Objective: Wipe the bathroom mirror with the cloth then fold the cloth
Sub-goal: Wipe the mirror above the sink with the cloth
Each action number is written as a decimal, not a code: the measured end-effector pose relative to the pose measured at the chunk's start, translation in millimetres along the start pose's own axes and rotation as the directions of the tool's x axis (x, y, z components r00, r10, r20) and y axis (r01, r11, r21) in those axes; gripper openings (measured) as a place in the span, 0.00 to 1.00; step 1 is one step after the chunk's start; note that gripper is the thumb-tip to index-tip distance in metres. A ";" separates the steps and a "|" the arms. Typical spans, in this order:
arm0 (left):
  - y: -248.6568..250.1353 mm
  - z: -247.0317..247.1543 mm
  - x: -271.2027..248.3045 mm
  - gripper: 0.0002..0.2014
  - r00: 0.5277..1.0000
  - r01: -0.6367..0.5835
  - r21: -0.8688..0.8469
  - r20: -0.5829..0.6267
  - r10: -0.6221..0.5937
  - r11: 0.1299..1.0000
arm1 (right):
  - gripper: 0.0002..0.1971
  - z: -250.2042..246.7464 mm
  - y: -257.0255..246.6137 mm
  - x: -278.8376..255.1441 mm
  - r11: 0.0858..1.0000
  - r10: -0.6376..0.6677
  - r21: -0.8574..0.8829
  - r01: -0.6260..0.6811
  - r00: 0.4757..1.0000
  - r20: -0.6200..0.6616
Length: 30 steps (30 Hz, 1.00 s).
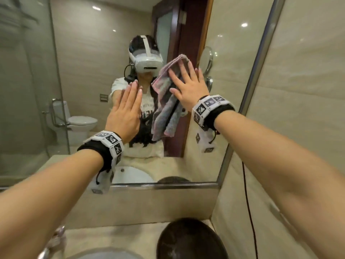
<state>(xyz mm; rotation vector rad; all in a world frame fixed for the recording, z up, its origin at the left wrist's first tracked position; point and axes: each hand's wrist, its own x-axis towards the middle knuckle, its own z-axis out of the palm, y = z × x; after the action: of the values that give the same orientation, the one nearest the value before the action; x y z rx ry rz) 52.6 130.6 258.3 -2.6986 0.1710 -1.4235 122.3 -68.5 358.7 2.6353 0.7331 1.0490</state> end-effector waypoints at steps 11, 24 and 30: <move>14.4 -70.9 156.5 0.31 0.995 0.088 -0.074 -0.040 -0.091 0.993 | 0.30 -101.8 68.5 77.0 0.815 0.491 0.340 -0.469 0.871 0.026; 22.0 -70.8 178.5 0.32 0.978 0.197 -0.012 0.065 -0.196 0.980 | 0.32 -117.1 38.1 101.5 0.963 0.217 0.168 -0.212 0.976 -0.007; 23.2 -71.5 182.1 0.34 0.973 0.219 -0.010 0.072 -0.218 0.976 | 0.34 -118.3 57.2 105.2 0.927 0.321 0.214 -0.309 0.947 -0.022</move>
<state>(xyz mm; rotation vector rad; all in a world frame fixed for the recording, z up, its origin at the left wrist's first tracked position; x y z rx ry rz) 94.3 80.7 444.3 -2.8510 -0.1230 -1.3808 127.3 -61.1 526.7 2.9885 0.4583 1.1900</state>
